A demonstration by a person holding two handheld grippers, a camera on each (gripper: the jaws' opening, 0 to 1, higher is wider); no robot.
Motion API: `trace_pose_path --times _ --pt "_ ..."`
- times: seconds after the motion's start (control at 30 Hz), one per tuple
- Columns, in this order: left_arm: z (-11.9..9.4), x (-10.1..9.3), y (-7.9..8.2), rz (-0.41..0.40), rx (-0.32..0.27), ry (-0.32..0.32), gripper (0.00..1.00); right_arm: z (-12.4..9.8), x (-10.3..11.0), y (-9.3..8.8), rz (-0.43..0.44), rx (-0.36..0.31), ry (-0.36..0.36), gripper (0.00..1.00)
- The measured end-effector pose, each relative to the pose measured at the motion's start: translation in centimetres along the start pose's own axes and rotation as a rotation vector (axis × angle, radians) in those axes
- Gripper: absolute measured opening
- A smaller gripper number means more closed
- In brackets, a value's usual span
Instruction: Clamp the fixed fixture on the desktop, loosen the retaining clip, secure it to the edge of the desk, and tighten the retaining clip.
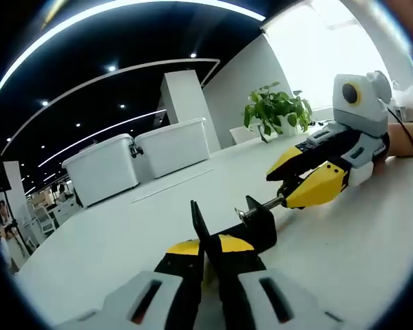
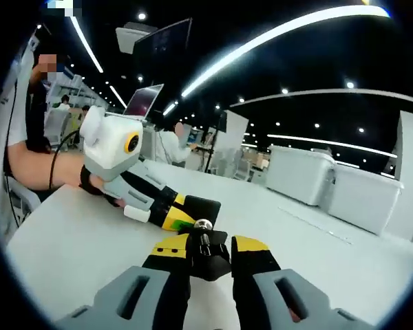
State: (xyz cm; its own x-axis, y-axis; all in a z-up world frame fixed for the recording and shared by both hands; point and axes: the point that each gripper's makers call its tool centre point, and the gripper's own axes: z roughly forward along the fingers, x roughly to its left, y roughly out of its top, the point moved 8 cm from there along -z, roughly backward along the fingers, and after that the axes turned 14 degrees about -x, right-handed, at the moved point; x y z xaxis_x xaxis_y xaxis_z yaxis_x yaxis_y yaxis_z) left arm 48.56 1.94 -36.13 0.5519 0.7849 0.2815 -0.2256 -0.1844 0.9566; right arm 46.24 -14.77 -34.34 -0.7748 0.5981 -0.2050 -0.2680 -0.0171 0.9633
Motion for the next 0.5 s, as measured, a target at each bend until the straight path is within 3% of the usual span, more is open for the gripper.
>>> trace_pose_path --times 0.17,0.27,0.33,0.43,0.5 --pt "-0.1 -0.1 0.0 0.001 -0.001 0.0 0.07 -0.1 -2.7 1.5 0.38 -0.121 -0.085 0.33" --pt "-0.2 -0.3 0.1 0.001 -0.001 0.001 0.07 -0.6 -3.5 1.6 0.53 -0.11 -0.094 0.3" --pt "-0.3 -0.5 0.2 0.001 -0.001 0.001 0.07 -0.7 -3.6 1.3 0.573 -0.073 -0.097 0.29" --pt "-0.5 -0.7 0.3 0.002 -0.001 0.002 0.07 -0.7 -3.3 0.0 0.505 0.025 -0.105 0.28" --pt "-0.5 -0.7 0.3 0.001 -0.001 0.002 0.07 -0.4 -2.9 -0.1 0.505 0.04 -0.095 0.26"
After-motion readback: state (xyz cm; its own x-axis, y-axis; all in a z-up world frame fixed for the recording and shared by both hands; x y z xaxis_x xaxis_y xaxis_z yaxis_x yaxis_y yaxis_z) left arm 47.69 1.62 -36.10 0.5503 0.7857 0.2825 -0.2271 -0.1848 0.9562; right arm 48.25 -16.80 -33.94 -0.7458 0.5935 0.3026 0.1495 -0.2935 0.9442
